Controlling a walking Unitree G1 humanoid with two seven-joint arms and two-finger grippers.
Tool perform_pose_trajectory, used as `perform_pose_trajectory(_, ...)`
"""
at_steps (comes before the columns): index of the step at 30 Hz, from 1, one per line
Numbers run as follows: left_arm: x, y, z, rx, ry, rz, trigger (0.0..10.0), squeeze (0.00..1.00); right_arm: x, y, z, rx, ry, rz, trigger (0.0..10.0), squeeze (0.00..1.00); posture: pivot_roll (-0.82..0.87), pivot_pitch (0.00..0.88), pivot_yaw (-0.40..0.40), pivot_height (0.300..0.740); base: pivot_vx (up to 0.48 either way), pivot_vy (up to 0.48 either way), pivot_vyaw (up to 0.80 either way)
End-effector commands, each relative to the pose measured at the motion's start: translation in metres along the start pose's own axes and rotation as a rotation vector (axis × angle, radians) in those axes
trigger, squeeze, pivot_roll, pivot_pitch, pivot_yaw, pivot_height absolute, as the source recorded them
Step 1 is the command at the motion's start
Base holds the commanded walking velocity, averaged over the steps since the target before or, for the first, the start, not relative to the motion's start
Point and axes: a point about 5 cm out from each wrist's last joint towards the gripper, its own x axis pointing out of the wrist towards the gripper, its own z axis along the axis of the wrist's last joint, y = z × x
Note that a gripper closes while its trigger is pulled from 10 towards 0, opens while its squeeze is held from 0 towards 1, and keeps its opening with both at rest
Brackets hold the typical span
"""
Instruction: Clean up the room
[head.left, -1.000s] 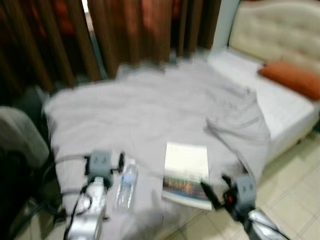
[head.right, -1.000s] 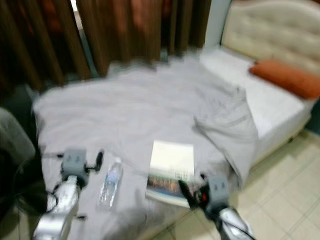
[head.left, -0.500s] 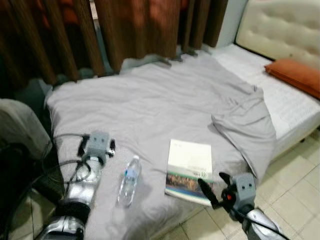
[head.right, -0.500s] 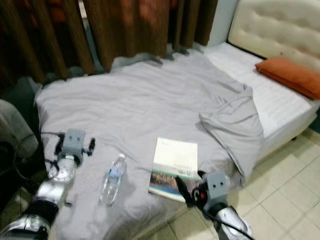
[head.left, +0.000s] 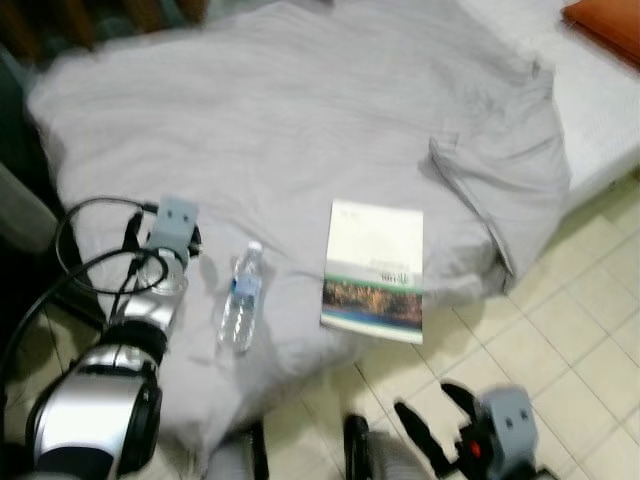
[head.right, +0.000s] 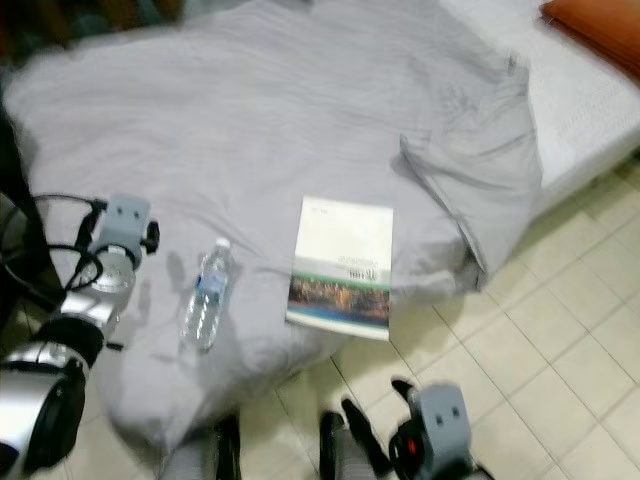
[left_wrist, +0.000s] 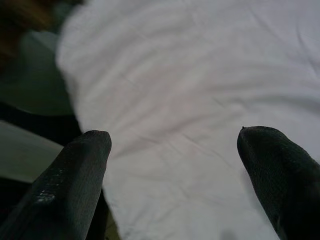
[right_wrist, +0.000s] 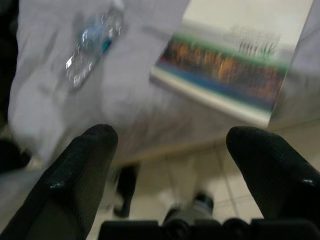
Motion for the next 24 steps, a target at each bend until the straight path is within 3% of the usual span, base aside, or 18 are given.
perform_pose_trajectory(1, 0.000, 0.004, -0.009, 0.053, 0.026, -0.003, 10.0, 0.00, -0.014, 0.013, 0.007, 0.025, 0.010, 0.017, 10.0, 0.00, -0.30, 0.700, -0.056, 0.740, 0.000, 0.000, 0.00)
perform_pose_trajectory(5, 0.001, 0.008, -0.010, 0.038, 0.045, -0.017, 10.0, 0.00, -0.031, 0.028, 0.010, 0.071, 0.041, 0.001, 10.0, 0.00, -0.29, 0.750, -0.045, 0.740, 0.000, 0.000, 0.00)
perform_pose_trajectory(10, 0.004, 0.009, -0.002, 0.071, 0.034, -0.040, 10.0, 0.00, -0.041, 0.041, 0.012, 0.101, 0.075, -0.006, 10.0, 0.00, -0.28, 0.800, -0.016, 0.740, 0.000, 0.000, 0.00)
perform_pose_trajectory(16, 0.006, 0.008, 0.004, 0.104, 0.057, -0.080, 10.0, 0.00, -0.046, 0.045, 0.011, 0.134, 0.106, -0.033, 10.0, 0.00, -0.25, 0.834, 0.019, 0.740, 0.000, 0.000, 0.00)
perform_pose_trajectory(24, 0.004, -0.007, 0.002, 0.052, 0.128, -0.193, 10.0, 0.00, -0.048, 0.053, 0.010, 0.164, 0.128, -0.049, 10.0, 0.00, -0.22, 0.853, 0.068, 0.740, 0.000, 0.000, 0.00)
